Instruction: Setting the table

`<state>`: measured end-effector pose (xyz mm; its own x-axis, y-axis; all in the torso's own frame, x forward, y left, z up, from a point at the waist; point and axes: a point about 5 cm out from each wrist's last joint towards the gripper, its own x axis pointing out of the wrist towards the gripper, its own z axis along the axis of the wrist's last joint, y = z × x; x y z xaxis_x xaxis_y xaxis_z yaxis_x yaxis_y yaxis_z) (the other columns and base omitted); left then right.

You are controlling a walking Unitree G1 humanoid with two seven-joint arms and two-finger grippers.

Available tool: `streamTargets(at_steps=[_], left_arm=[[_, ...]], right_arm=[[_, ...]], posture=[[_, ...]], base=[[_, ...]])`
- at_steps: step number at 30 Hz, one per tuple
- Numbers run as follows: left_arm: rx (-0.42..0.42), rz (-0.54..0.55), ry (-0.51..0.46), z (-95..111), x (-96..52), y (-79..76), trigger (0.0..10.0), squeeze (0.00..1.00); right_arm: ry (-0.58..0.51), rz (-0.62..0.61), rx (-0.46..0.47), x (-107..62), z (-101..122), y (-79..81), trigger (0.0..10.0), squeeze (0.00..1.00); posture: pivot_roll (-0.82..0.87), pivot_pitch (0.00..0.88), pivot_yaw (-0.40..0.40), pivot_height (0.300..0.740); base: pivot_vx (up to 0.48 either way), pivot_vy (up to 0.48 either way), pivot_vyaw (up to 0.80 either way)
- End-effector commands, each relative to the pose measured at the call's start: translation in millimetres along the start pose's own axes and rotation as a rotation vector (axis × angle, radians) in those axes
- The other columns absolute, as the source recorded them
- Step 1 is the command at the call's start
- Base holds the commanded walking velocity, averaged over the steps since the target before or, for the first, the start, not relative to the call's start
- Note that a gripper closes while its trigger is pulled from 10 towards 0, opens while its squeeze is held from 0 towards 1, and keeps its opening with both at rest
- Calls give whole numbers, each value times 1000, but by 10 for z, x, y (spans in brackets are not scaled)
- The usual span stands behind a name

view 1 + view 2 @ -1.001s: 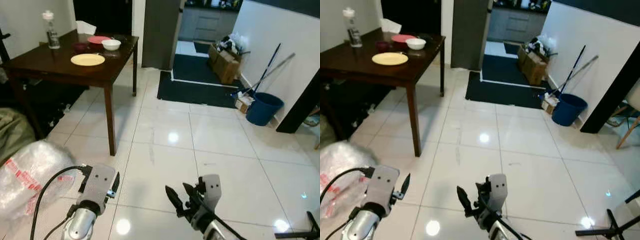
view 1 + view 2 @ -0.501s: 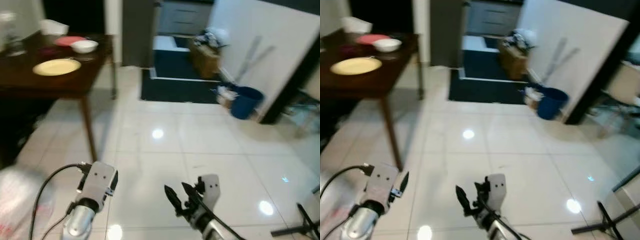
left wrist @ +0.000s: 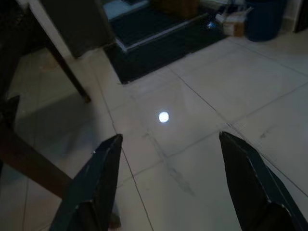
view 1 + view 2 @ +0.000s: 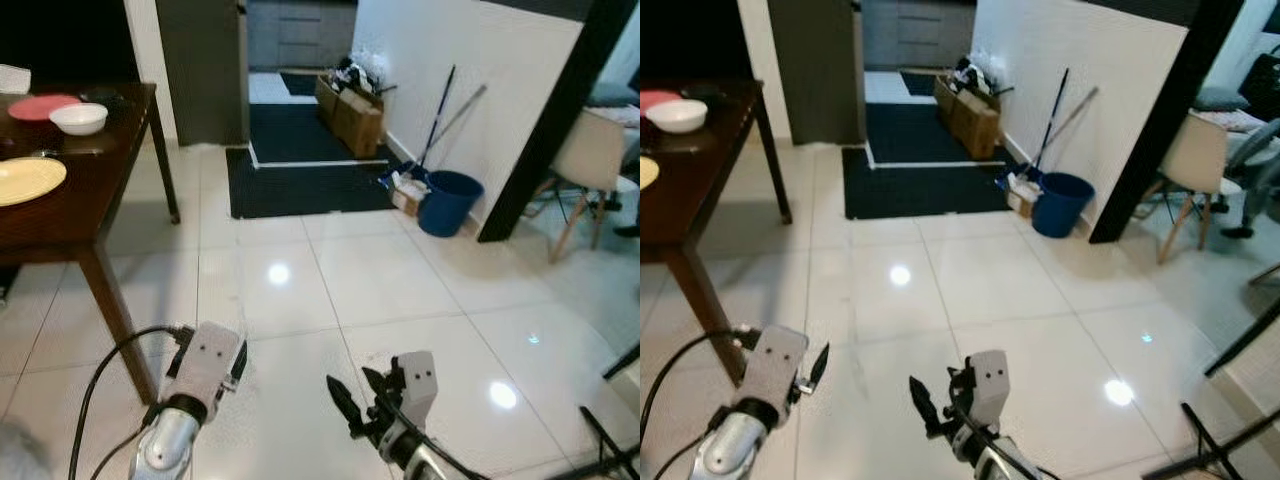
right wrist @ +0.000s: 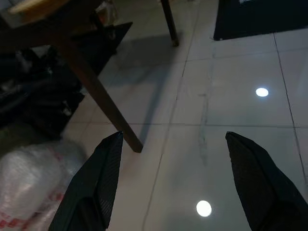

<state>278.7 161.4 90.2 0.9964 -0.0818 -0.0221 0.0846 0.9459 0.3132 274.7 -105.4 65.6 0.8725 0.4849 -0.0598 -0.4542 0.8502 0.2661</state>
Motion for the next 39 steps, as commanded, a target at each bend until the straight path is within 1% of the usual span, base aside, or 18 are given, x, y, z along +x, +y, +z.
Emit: streamTargets(at_steps=[1, 7, 9, 12, 13, 19, 25, 32, 39], left_arm=[[3, 9, 41, -109, -49, -8, 10000, 0], [2, 29, 69, -189, -98, -31, 10000, 0], [-9, 34, 69, -186, -120, -80, 10000, 0], [-20, 14, 56, -155, -124, -155, 10000, 0], [-20, 14, 56, -155, -124, -155, 10000, 0], [-20, -13, 42, -127, -83, -198, 10000, 0], [-6, -58, 11, -63, 0, -246, 10000, 0], [-5, -89, 6, -55, 24, -298, 10000, 0], [-2, -104, 0, -53, 32, -317, 10000, 0]], right_arm=[[17, -8, -10, -18, -33, -38, 10000, 0], [42, -16, -16, -24, -73, -82, 10000, 0], [54, -13, -25, -20, -82, -102, 10000, 0], [52, -14, -32, 0, -61, -105, 10000, 0], [52, -14, -32, 0, -61, -105, 10000, 0], [37, -41, -27, -18, -51, -126, 10000, 0], [23, -78, -23, -71, -69, -164, 10000, 0], [17, -92, -20, -87, -78, -168, 10000, 0], [16, -98, -21, -105, -87, -169, 10000, 0]], posture=[[104, 48, -40, 740], [127, 57, -70, 740], [130, 57, -81, 740], [117, 54, -72, 740], [117, 54, -72, 740], [92, 51, -49, 740], [67, 47, -21, 740], [52, 42, -5, 740], [48, 37, -1, 740]], base=[[401, 0, 0], [398, 0, 0], [396, 0, 0], [395, 0, 0], [394, 0, 0], [396, 0, 0], [467, 0, 0], [477, 0, 0], [480, 0, 0]])
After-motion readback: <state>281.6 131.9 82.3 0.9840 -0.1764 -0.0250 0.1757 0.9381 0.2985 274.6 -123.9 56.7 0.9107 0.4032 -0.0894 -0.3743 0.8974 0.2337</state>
